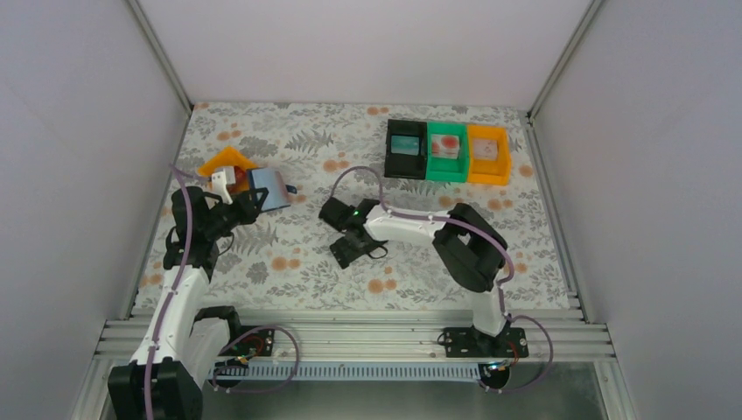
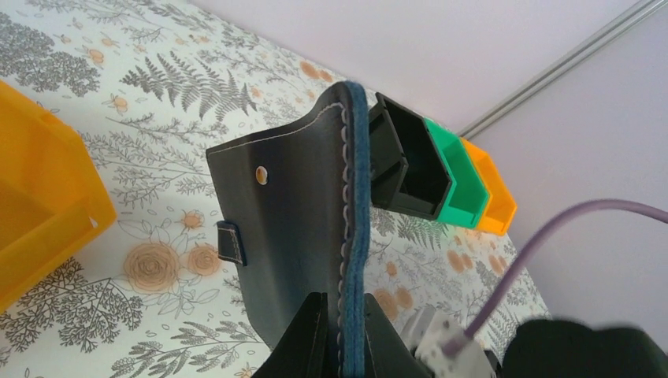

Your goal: Take the credit cards out of the card holder

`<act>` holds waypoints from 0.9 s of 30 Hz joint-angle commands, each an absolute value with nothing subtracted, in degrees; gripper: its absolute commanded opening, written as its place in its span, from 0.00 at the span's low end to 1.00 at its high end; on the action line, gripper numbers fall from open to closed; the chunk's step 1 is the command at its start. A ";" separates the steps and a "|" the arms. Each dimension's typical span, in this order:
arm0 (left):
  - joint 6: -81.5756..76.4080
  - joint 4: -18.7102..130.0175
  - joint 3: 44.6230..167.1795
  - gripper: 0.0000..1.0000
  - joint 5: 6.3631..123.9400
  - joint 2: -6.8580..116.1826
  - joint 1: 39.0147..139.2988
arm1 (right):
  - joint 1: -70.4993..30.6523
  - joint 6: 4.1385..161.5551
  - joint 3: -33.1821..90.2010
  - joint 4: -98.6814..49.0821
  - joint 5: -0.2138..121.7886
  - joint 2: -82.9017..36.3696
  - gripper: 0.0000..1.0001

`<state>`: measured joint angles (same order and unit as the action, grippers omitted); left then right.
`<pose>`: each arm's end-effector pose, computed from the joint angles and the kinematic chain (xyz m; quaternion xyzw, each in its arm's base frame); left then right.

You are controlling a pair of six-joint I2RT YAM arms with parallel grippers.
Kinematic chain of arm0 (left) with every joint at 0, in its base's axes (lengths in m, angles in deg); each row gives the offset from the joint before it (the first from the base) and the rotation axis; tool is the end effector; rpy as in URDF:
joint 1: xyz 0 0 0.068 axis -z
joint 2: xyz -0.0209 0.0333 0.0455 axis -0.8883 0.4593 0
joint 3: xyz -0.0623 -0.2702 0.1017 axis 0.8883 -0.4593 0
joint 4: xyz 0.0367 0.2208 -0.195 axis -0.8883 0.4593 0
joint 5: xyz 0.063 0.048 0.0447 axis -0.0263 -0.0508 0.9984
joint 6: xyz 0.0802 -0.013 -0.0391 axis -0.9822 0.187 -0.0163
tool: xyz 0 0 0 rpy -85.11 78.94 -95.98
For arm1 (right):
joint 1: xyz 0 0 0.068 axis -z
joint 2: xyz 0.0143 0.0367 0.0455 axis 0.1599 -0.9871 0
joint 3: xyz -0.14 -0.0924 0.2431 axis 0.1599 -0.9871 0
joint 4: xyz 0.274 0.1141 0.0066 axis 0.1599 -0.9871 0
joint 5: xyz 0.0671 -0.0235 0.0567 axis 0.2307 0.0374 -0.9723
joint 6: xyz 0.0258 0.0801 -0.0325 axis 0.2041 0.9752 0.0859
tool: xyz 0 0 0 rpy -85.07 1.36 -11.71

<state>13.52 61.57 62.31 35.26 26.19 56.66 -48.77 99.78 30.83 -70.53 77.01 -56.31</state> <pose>0.2419 -0.0246 0.2396 -0.0527 0.8035 -0.3656 0.4669 0.2334 0.3505 0.1050 -0.2881 0.9525 -0.0138 0.0981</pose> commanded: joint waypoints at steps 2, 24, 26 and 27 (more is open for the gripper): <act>13.75 58.83 61.86 0.02 34.39 25.19 56.24 | -39.72 96.62 26.12 -69.68 76.16 -57.64 0.96; 13.94 58.75 61.86 0.02 34.05 23.34 55.59 | -32.73 82.46 45.56 -82.05 77.18 -68.09 0.99; 13.91 58.80 61.94 0.02 33.99 23.30 55.54 | -31.96 81.89 45.30 -82.35 76.05 -68.64 0.99; 13.82 58.77 61.94 0.02 33.96 23.21 55.54 | -31.52 81.38 44.61 -82.05 74.90 -68.79 0.99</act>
